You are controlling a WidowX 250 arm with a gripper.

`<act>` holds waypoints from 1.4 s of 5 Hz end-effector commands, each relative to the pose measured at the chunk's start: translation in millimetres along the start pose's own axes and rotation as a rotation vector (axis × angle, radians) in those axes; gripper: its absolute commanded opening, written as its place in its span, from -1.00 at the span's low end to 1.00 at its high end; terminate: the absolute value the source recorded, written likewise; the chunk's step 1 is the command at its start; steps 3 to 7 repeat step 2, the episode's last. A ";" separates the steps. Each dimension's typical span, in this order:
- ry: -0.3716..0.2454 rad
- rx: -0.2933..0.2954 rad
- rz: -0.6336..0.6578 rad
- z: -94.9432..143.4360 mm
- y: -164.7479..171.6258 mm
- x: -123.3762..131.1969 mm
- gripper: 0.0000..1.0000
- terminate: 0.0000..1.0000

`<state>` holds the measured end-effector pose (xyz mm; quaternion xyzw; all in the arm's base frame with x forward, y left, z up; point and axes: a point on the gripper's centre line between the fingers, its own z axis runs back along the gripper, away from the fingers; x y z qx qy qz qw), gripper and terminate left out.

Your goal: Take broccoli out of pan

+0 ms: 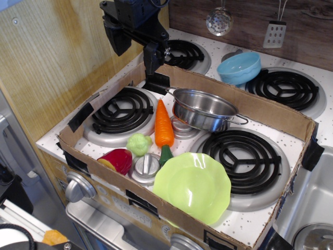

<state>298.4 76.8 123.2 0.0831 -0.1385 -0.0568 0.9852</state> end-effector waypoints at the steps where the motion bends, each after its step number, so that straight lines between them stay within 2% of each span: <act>1: -0.057 0.024 0.004 15.0 2.9 13.0 1.00 -1.00; 2: -0.057 0.024 0.004 15.0 2.9 13.0 1.00 1.00; 7: -0.057 0.024 0.004 15.0 2.9 13.0 1.00 1.00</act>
